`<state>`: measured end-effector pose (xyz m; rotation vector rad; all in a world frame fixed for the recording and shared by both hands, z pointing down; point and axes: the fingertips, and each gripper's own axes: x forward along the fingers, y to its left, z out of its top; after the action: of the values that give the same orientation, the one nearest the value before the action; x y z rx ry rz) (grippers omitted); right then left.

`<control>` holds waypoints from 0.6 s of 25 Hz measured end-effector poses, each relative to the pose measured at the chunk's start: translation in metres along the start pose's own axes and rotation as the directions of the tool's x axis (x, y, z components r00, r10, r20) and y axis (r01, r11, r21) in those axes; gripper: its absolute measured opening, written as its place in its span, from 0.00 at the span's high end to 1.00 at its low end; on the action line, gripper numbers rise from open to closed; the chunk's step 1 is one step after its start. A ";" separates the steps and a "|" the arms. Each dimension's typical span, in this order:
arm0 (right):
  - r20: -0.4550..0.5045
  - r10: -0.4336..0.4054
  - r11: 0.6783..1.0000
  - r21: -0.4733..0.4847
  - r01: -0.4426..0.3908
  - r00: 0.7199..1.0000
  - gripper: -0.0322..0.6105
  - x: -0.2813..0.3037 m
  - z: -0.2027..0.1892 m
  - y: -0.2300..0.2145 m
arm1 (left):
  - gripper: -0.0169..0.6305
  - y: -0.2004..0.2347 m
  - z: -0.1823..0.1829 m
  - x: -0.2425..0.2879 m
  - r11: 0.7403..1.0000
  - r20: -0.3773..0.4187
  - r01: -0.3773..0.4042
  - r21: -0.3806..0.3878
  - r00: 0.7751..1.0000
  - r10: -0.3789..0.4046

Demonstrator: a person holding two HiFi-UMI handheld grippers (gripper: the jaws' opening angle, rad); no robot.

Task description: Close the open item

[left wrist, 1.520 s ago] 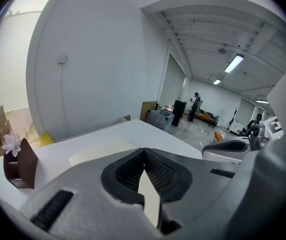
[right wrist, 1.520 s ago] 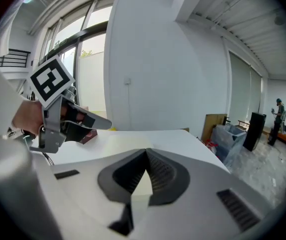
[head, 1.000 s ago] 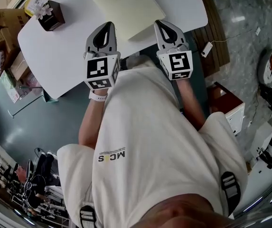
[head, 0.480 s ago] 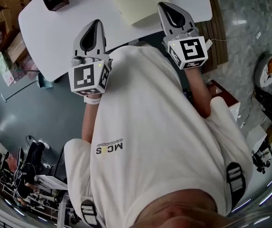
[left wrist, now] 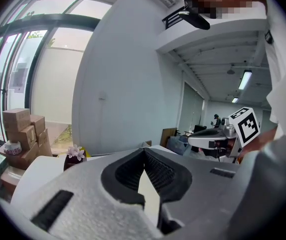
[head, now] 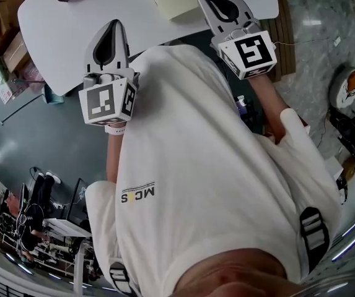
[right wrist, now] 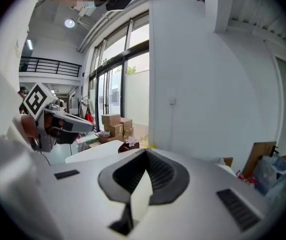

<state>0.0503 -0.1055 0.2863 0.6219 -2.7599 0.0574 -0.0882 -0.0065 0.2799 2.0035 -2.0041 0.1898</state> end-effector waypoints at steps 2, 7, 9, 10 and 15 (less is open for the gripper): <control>-0.032 0.026 0.999 -0.027 -0.027 0.999 0.93 0.005 -0.004 0.009 | 0.94 0.004 0.002 -0.003 1.000 0.006 -0.015 -0.010 1.000 0.015; -0.028 0.063 0.997 -0.038 -0.064 0.998 0.93 0.008 0.003 0.033 | 0.94 0.005 0.000 -0.008 0.999 -0.016 -0.030 -0.013 0.999 0.030; -0.020 0.073 0.997 -0.035 -0.074 0.997 0.93 0.009 0.006 0.038 | 0.94 0.003 0.000 -0.007 1.000 -0.017 -0.025 -0.015 1.000 0.025; -0.015 0.075 0.997 -0.032 -0.076 0.997 0.93 0.010 0.008 0.040 | 0.94 0.002 0.001 -0.007 1.000 -0.016 -0.021 -0.015 1.000 0.021; 0.002 0.088 0.996 -0.021 -0.088 0.996 0.93 0.013 0.016 0.054 | 0.94 0.000 0.006 -0.008 1.000 0.004 -0.015 -0.012 1.000 0.015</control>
<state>0.0115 -0.0638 0.2767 0.4950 -2.7861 0.0472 -0.0888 -0.0005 0.2714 1.9832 -2.0190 0.1772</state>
